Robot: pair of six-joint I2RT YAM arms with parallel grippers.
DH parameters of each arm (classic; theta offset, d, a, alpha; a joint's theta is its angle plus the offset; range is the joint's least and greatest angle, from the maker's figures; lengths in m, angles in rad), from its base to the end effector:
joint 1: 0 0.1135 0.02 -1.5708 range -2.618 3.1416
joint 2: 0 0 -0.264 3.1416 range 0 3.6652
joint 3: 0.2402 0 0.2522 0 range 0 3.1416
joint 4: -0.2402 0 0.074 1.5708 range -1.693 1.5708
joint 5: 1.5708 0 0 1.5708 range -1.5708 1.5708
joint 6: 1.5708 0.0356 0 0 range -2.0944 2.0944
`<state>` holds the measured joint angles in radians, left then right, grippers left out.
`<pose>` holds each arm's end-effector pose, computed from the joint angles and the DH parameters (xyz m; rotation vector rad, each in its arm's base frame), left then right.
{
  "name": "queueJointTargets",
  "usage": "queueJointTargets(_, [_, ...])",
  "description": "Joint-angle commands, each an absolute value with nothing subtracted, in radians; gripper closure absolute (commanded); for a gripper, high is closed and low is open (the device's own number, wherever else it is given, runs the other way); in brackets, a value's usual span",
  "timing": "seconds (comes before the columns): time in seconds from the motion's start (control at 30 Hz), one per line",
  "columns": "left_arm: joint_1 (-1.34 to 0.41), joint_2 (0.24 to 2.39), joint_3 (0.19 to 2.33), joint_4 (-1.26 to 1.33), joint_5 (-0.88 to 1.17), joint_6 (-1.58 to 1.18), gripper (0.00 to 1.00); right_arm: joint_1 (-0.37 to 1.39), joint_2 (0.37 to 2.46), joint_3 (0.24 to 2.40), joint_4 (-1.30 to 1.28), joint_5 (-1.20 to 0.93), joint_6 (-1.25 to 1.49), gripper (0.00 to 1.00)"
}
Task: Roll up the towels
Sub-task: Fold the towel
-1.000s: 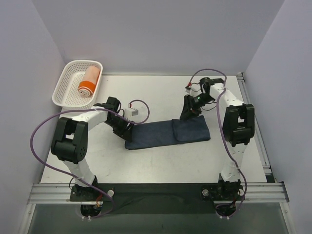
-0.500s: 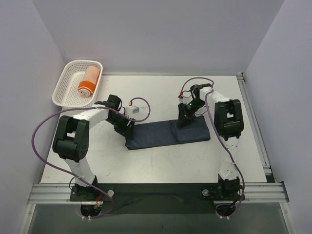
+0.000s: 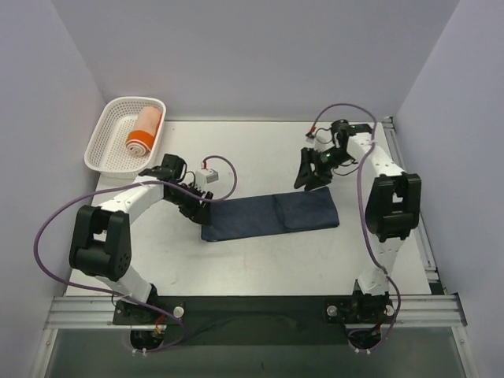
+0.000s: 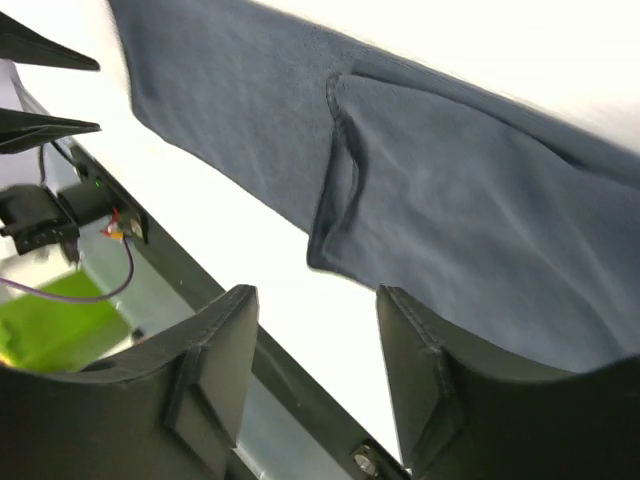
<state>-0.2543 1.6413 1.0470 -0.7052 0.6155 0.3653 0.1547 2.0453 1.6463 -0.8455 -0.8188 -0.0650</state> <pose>0.2879 -0.0961 0.1901 0.9416 2.5545 -0.8426 0.4121 0.0906 0.2153 -0.4747 2.5917 1.1586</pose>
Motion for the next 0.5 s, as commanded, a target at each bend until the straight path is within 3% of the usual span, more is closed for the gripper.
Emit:
queueJointTargets(0.0, [-0.207, 1.562, 1.040, -0.657, 0.709, 0.390, 0.37, 0.057, 1.911, 1.593, -0.951, -0.792, -0.104, 0.50])
queueJointTargets(0.2, [-0.222, 1.563, 1.029, -0.614, 0.654, 0.365, 0.38, -0.107, 1.922, 1.493, -0.951, -0.655, -0.146, 0.61])
queueJointTargets(0.47, [-0.241, 1.634, 1.051, -0.594, 0.658, 0.327, 0.38, -0.170, 2.048, 1.509, -0.930, -0.650, -0.150, 0.62])
